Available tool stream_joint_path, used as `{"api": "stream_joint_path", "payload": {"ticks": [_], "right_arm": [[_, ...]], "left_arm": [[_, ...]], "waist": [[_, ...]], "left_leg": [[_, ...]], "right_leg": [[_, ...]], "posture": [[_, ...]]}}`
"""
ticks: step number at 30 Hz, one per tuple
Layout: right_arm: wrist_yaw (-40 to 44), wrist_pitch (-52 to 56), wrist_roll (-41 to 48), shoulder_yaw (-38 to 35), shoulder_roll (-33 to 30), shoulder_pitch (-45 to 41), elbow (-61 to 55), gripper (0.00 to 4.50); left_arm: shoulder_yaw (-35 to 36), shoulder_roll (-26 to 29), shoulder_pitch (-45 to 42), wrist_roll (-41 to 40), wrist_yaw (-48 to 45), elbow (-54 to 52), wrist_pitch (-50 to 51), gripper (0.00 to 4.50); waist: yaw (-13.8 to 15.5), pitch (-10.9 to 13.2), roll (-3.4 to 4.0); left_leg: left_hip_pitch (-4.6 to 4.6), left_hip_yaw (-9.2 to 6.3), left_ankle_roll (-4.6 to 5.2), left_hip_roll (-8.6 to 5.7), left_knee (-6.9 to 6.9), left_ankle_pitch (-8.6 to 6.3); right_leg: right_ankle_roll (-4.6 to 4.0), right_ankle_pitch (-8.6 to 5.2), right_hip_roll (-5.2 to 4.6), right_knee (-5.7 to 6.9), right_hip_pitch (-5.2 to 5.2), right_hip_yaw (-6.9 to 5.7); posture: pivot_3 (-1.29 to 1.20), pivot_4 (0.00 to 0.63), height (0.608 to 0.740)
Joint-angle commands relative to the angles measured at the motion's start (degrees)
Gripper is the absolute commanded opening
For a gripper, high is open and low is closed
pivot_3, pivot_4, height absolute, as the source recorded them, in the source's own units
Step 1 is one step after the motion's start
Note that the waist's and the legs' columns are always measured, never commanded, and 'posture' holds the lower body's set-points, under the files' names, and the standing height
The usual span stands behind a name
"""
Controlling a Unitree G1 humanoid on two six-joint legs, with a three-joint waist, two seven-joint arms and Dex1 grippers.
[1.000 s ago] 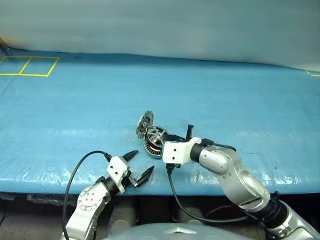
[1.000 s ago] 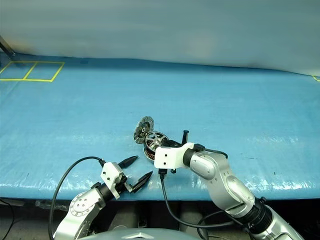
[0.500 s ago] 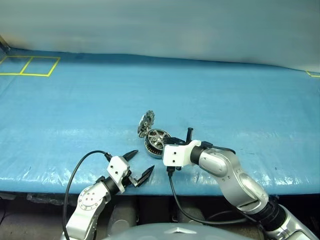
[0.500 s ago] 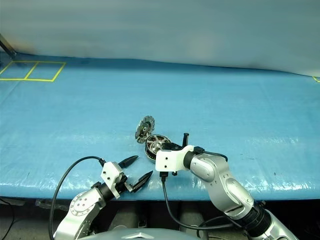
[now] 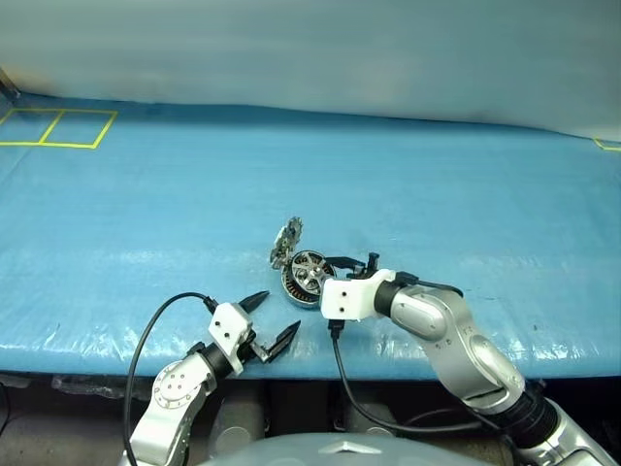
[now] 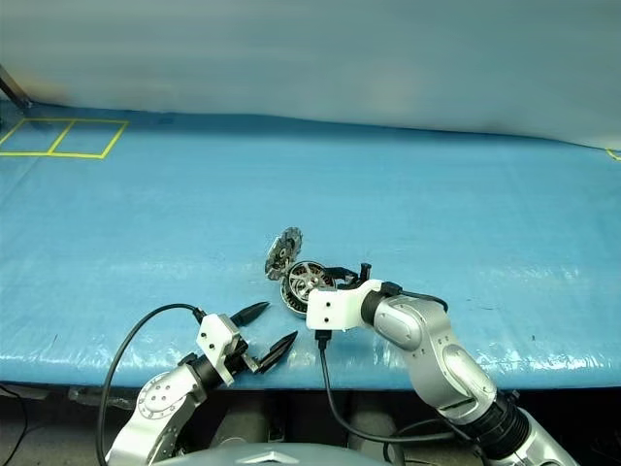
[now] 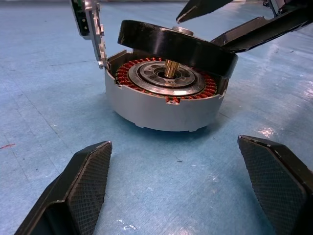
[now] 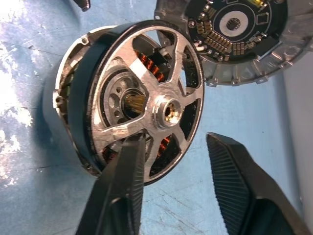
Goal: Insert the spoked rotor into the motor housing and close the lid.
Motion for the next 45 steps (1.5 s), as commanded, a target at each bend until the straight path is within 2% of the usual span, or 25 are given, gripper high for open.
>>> {"api": "stream_joint_path", "payload": {"ticks": [1,4,5,7,12,23,31,39,45], "right_arm": [[1.4,2.2,1.5,-2.1,2.2,0.0,-3.2,2.27],[3.1,4.7,3.4,-3.6,4.0,-0.9,-5.7,2.27],[3.5,5.4,3.7,-4.0,4.3,-1.2,-6.2,2.09],[4.0,7.5,4.8,-4.7,5.6,-1.4,-7.1,1.66],[4.5,9.5,5.2,-4.3,5.6,-0.4,-7.2,0.03],[4.9,9.6,5.6,-3.8,4.0,1.1,-7.2,0.03],[3.6,17.6,10.3,-6.8,11.3,-1.9,-10.3,0.03],[2.3,30.5,11.5,-1.6,17.0,-9.9,-7.5,0.03],[1.4,33.7,12.5,2.2,17.0,-13.0,-5.4,0.03]], "left_arm": [[0.3,-0.2,-0.1,-0.5,0.0,0.5,-0.9,4.50],[0.3,-0.2,-0.1,-0.5,-0.1,0.6,-1.0,4.50],[0.3,-0.1,-0.2,-0.5,-0.2,0.6,-1.0,4.50],[0.3,-0.1,-0.3,-0.5,-0.3,0.7,-1.0,4.50],[0.1,0.0,-0.7,-0.5,-0.6,0.8,-1.0,4.50],[0.2,0.3,-0.6,-0.4,-0.5,0.4,-0.8,4.50],[0.3,0.5,-0.5,-0.7,-0.4,0.1,-0.7,4.50],[0.2,0.3,-0.8,-0.8,-0.4,0.5,-0.7,4.50],[0.1,-0.2,-0.4,-0.5,0.1,0.4,-0.9,4.50]], "waist": [[0.0,0.0,0.00],[0.0,0.0,0.00],[0.0,0.0,0.00],[0.0,0.0,0.00],[0.0,0.0,0.00],[0.0,0.0,0.00],[-0.1,0.0,0.00],[-0.1,0.0,0.02],[-0.1,0.0,0.02]], "left_leg": [[0.00,0.00,0.00,0.00,0.00,0.00],[-0.02,-0.01,0.00,0.00,-0.01,0.00],[-0.01,-0.01,0.00,0.00,-0.01,0.00],[-0.02,-0.01,0.00,0.00,0.00,0.00],[-0.01,-0.02,-0.01,0.01,0.00,0.00],[-0.01,-0.02,-0.01,0.00,0.00,0.01],[-0.01,-0.03,-0.03,0.02,0.00,0.01],[-0.01,-0.04,-0.04,0.02,-0.01,0.02],[-0.03,-0.06,-0.04,-0.03,-0.02,0.02]], "right_leg": [[0.00,0.00,0.00,0.00,0.00,0.00],[-0.01,0.00,0.00,0.00,-0.01,0.00],[-0.01,0.01,0.00,0.00,-0.01,0.00],[-0.01,0.01,0.00,0.00,-0.01,0.00],[-0.01,0.01,-0.01,0.01,-0.01,-0.01],[-0.02,0.01,-0.01,0.02,-0.01,0.00],[-0.02,0.01,0.02,0.04,-0.02,0.01],[-0.04,0.02,0.00,0.06,-0.04,0.00],[-0.06,0.02,-0.07,0.07,-0.04,-0.03]], "posture": [[0.00,0.150,0.740],[0.00,0.150,0.740],[0.00,0.150,0.740],[0.00,0.150,0.740],[0.00,0.150,0.740],[0.00,0.150,0.740],[0.00,0.150,0.740],[0.00,0.150,0.740],[0.00,0.150,0.740]]}}
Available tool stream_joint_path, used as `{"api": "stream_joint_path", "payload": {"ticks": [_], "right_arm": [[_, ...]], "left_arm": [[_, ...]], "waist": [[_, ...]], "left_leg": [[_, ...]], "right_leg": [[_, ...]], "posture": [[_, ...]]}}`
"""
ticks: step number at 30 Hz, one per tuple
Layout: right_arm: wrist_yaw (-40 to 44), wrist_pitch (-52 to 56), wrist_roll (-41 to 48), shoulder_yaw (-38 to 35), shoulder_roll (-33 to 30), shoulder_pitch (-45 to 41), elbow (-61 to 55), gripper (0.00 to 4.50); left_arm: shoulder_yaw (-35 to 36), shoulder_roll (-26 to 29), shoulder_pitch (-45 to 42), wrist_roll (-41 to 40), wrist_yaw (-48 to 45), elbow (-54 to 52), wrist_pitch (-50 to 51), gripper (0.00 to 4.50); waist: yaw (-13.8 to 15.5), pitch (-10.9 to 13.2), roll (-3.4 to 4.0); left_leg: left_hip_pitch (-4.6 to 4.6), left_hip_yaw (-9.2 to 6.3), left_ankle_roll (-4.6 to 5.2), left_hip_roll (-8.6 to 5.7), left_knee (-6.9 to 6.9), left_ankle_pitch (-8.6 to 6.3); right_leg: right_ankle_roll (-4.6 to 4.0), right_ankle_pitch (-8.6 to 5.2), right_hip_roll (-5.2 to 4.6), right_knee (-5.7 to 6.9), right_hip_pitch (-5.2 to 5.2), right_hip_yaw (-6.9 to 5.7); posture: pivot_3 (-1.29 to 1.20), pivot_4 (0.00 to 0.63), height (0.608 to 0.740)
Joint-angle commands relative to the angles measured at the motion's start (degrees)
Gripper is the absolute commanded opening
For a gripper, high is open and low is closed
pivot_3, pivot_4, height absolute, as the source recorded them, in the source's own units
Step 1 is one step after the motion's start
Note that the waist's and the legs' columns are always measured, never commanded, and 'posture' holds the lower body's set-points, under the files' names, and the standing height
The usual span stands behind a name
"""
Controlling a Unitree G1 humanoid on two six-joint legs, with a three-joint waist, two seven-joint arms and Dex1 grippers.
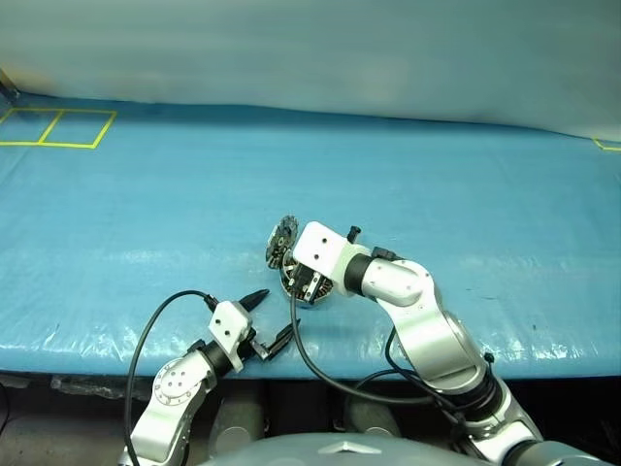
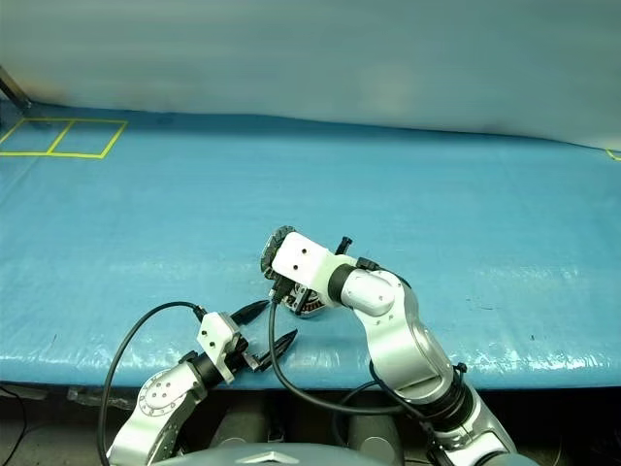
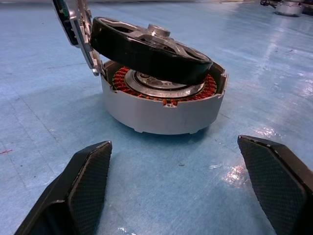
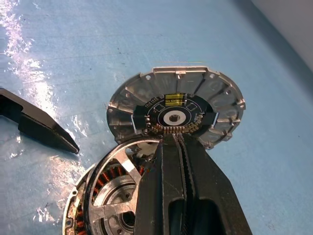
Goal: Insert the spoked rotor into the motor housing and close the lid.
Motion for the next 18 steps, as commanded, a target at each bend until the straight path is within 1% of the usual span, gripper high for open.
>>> {"api": "stream_joint_path", "payload": {"ticks": [1,7,12,18], "right_arm": [[-0.9,1.0,1.0,1.9,-0.3,-1.5,0.4,0.03],[-1.6,2.0,2.2,4.1,-1.9,-2.0,2.4,0.03],[-3.0,3.3,2.8,4.5,-2.9,-2.1,4.3,0.03],[-2.5,6.5,4.6,3.9,-5.2,-2.1,1.2,0.03]], "left_arm": [[0.1,-0.4,0.4,-0.5,0.3,-0.4,-0.6,4.50],[0.1,-0.6,0.4,-0.4,0.5,-0.5,-0.5,4.50],[0.0,-0.7,0.3,-0.4,0.6,-0.4,-0.5,4.50],[0.0,-0.8,0.4,-0.4,0.7,-0.4,-0.6,4.50]], "waist": [[-0.1,0.0,0.00],[-0.1,0.0,0.00],[-0.1,0.0,0.01],[0.0,0.0,0.01]], "left_leg": [[0.00,0.01,0.01,0.00,0.00,0.00],[0.00,0.00,0.00,0.00,0.00,0.00],[0.01,0.00,0.00,0.00,0.00,0.00],[0.01,0.00,0.00,0.00,0.00,0.00]], "right_leg": [[0.00,0.00,0.00,0.00,0.00,0.00],[0.00,0.00,0.00,0.00,-0.01,0.00],[0.00,0.00,0.00,0.00,0.00,-0.01],[0.00,0.00,0.00,0.00,0.00,-0.01]], "posture": [[0.00,0.150,0.740],[0.00,0.150,0.740],[0.00,0.150,0.740],[0.00,0.150,0.740]]}}
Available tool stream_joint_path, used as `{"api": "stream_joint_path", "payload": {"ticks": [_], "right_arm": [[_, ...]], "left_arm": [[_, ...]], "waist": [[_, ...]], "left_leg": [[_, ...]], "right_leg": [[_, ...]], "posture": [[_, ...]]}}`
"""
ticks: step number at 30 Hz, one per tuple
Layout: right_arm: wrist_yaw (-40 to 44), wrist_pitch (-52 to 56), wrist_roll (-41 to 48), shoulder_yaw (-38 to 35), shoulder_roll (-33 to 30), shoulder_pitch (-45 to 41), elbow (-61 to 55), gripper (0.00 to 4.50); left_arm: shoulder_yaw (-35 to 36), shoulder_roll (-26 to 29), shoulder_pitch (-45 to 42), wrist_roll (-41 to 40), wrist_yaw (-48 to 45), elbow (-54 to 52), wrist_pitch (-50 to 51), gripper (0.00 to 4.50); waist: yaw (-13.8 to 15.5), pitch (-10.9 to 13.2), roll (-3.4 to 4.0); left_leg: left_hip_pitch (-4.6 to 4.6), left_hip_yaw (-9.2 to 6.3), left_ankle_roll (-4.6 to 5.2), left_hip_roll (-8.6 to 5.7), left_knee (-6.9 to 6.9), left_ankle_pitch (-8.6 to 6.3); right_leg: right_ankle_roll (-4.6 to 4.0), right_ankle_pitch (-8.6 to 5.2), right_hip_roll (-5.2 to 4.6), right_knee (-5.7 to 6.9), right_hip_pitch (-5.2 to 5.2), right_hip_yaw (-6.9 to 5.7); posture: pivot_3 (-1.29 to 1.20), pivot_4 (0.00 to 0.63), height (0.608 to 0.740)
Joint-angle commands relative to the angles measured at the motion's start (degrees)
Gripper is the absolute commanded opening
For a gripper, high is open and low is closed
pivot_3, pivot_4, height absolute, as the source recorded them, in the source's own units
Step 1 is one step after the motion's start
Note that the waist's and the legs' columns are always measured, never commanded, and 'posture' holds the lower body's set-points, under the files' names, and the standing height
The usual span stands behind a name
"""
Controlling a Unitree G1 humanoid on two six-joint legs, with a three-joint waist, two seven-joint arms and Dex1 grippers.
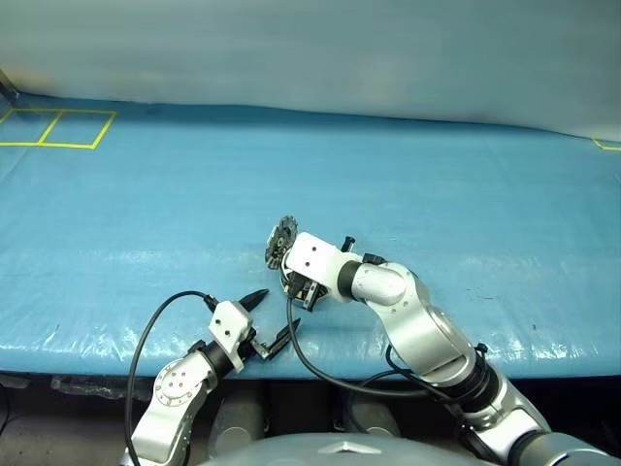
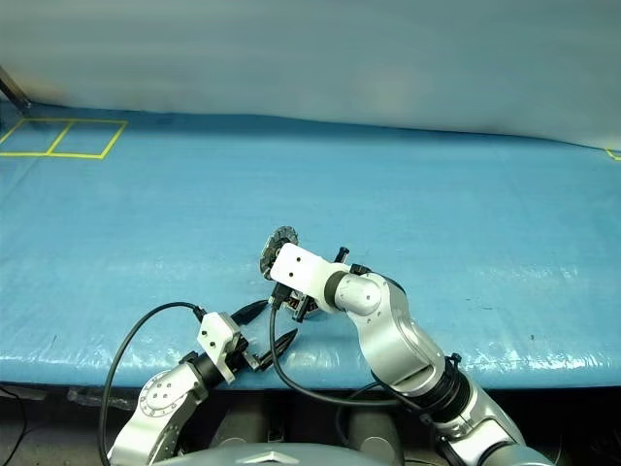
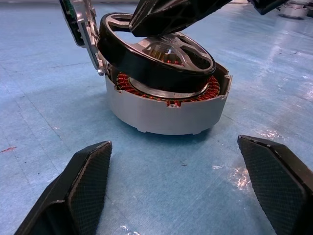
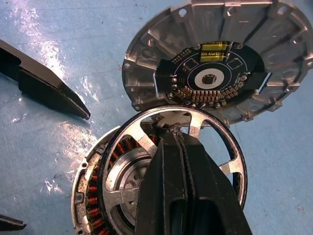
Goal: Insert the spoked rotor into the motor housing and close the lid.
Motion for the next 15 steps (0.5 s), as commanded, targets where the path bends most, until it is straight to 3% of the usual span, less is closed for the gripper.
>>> {"api": "stream_joint_path", "payload": {"ticks": [1,15], "right_arm": [[0.4,2.7,1.6,-0.7,-2.1,0.3,-3.2,0.03],[-2.2,10.8,13.1,-11.9,-0.7,-1.5,-10.8,0.03]], "left_arm": [[0.0,-0.4,0.3,-0.5,0.1,-0.4,-0.6,4.50],[-0.4,-0.6,0.3,-0.6,-0.2,-0.1,-0.7,4.50]], "waist": [[0.0,0.0,0.00],[0.0,0.0,0.01]], "left_leg": [[-0.01,-0.01,0.00,0.00,0.00,0.00],[-0.07,-0.06,0.00,0.00,-0.02,-0.01]], "right_leg": [[0.00,0.00,-0.01,0.00,0.00,-0.01],[-0.01,0.00,-0.19,-0.04,-0.04,-0.04]], "posture": [[0.00,0.150,0.740],[0.00,0.150,0.740]]}}
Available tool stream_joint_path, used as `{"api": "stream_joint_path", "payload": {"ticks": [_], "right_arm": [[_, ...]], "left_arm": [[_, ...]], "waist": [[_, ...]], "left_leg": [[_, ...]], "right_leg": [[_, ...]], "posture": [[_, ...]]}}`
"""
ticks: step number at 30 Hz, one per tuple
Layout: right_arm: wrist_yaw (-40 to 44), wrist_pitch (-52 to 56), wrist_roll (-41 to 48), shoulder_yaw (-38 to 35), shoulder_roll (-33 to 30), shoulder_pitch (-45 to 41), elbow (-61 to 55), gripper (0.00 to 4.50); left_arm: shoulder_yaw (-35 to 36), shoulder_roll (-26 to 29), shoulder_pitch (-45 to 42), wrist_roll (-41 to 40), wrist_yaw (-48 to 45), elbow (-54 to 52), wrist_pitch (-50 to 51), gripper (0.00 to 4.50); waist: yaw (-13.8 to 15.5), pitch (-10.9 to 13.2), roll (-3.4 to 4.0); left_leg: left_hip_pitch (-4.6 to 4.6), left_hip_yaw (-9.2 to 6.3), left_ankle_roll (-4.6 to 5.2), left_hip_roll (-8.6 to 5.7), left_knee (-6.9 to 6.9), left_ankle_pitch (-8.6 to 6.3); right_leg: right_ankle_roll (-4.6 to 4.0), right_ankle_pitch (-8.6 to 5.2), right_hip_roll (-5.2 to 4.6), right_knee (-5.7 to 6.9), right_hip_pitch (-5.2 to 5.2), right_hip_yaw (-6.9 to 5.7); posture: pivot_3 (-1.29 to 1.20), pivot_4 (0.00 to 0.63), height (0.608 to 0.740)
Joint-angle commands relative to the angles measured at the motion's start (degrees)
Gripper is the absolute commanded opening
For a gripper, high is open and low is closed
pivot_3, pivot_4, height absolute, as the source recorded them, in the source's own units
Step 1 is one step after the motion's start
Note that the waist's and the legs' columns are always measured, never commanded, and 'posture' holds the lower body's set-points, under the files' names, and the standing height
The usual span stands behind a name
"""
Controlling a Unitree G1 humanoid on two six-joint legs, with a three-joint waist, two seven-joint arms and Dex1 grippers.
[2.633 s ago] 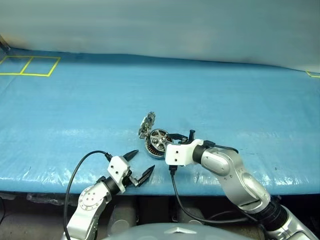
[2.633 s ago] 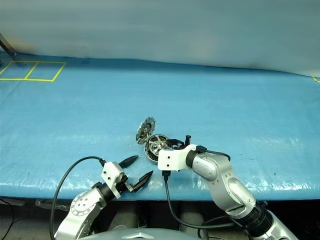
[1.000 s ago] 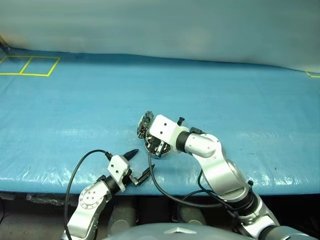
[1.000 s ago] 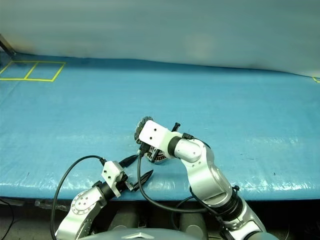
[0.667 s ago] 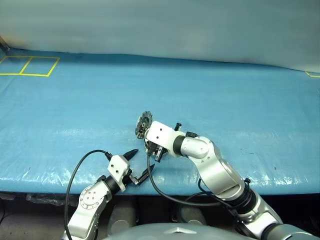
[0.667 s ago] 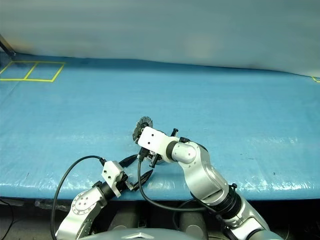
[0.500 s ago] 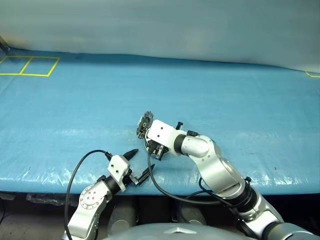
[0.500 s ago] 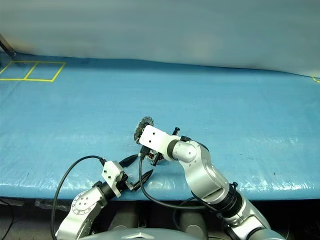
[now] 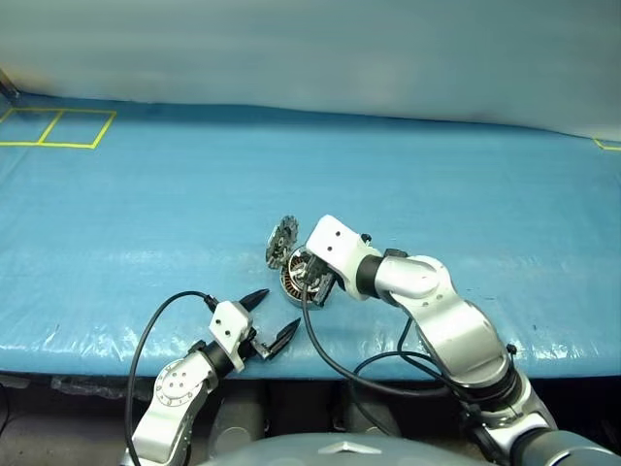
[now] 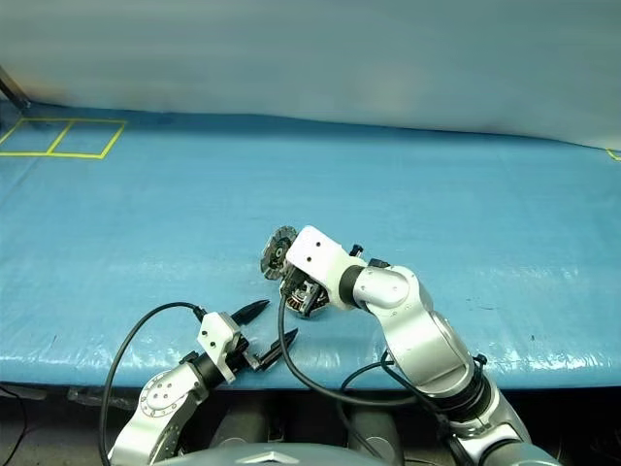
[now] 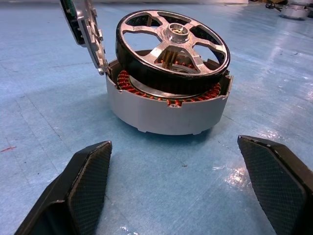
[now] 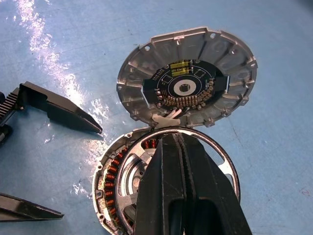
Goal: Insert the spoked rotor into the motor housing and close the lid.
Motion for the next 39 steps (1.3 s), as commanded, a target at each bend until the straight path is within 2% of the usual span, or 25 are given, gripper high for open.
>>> {"api": "stream_joint_path", "payload": {"ticks": [1,2,5,10,15,20,23,28,39], "right_arm": [[-1.9,0.1,2.0,-3.1,-0.4,-0.8,-1.9,0.03],[-2.3,0.0,2.4,-3.4,-0.7,-0.6,-1.9,0.03],[-3.9,-1.2,3.1,-3.5,-1.6,0.6,-2.5,0.65],[-8.4,-14.4,1.7,-2.9,-3.5,7.4,-2.2,2.24],[-11.6,-24.6,2.1,-3.6,-2.9,16.1,-0.1,2.24],[-14.0,-31.0,2.6,-3.5,-0.2,20.5,2.3,2.24],[-14.9,-33.3,2.5,-3.1,1.3,21.6,3.8,2.24],[-16.0,-35.6,2.3,-2.4,3.3,21.9,6.2,2.24],[-17.1,-37.9,1.5,-1.5,4.7,22.3,10.0,2.24]], "left_arm": [[-0.4,-0.4,0.3,-0.5,-0.2,-0.1,-0.6,4.50],[-0.4,-0.5,0.3,-0.5,-0.1,-0.1,-0.6,4.50],[-0.4,-0.5,0.5,-0.5,-0.1,-0.2,-0.6,4.50],[-0.3,-0.5,0.6,-0.3,-0.1,-0.2,-0.7,4.50],[-0.2,-0.3,0.6,-0.4,-0.4,0.0,-0.7,4.50],[0.0,0.1,0.1,-0.5,-1.0,0.4,-0.6,4.50],[0.2,0.3,-0.1,-0.6,-1.3,0.6,-0.6,4.50],[0.4,0.5,0.0,-0.7,-1.5,0.5,-0.5,4.50],[0.6,0.7,0.5,-0.7,-1.3,-0.3,-0.1,4.50]], "waist": [[0.0,0.0,0.00],[0.0,0.0,0.00],[0.0,0.0,0.00],[0.0,0.0,0.00],[0.0,0.0,-0.01],[0.0,0.0,-0.01],[0.0,0.0,-0.01],[0.0,0.0,-0.01],[0.0,0.0,-0.01]], "left_leg": [[-0.02,0.00,0.00,0.00,0.00,0.00],[-0.02,0.01,0.00,-0.01,0.00,0.00],[-0.02,0.01,0.00,-0.01,0.00,0.00],[-0.04,0.02,0.03,-0.04,-0.04,-0.02],[-0.04,0.03,0.04,-0.02,-0.04,-0.02],[0.00,0.05,0.03,0.01,-0.02,-0.01],[0.00,0.05,0.02,0.02,-0.02,-0.01],[0.01,0.04,0.02,0.03,-0.03,-0.01],[0.01,0.05,0.02,0.03,-0.03,-0.01]], "right_leg": [[0.00,0.00,-0.06,0.00,-0.01,0.00],[0.00,0.00,-0.09,-0.01,-0.01,0.00],[0.00,0.00,-0.10,-0.01,-0.01,-0.01],[0.00,-0.01,0.01,-0.06,-0.01,-0.04],[0.02,-0.02,0.15,-0.07,0.00,-0.01],[0.10,-0.05,0.19,-0.06,0.02,0.02],[0.27,-0.15,0.20,-0.06,0.01,0.03],[0.10,-0.05,0.20,-0.06,0.01,0.03],[0.05,-0.02,0.21,-0.06,0.01,0.03]], "posture": [[0.00,0.150,0.740],[0.00,0.150,0.740],[0.00,0.150,0.740],[0.00,0.150,0.740],[0.00,0.150,0.740],[0.00,0.150,0.740],[0.00,0.150,0.740],[0.00,0.150,0.740],[0.00,0.150,0.740]]}}
